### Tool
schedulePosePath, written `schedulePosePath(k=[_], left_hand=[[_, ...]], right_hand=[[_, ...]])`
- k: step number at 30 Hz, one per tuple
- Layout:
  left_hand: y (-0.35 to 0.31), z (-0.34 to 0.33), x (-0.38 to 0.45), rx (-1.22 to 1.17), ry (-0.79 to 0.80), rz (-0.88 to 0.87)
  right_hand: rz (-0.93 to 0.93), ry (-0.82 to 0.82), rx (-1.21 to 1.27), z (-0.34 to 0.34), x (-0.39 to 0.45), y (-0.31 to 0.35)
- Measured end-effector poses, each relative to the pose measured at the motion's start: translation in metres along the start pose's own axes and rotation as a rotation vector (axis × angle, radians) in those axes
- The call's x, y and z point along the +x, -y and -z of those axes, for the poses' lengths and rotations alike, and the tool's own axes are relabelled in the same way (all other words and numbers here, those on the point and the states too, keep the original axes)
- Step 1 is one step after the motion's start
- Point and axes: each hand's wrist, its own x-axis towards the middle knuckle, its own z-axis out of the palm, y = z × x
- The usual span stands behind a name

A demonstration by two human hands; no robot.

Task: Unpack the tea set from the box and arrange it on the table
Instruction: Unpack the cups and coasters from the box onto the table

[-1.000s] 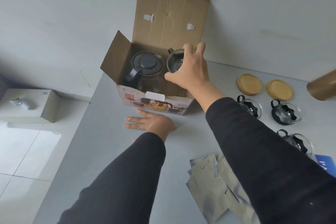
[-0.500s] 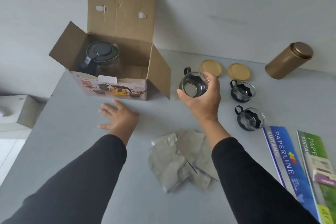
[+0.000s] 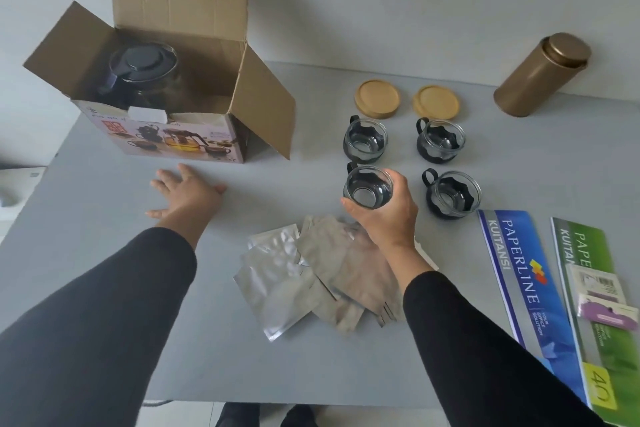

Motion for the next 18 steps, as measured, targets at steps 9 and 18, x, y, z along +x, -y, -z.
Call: schedulePosePath(k=[9, 18], left_hand=[[-0.0001, 0.0000, 0.0009, 0.001, 0.006, -0.002], [0.0017, 0.0022, -0.0041, -0.044, 0.012, -0.014]], right_hand=[[-0.029, 0.068, -0.001, 0.0014, 0.0069, -0.0058], [0.009, 0.160, -0.045, 0.0044, 0.0073, -0.0035]])
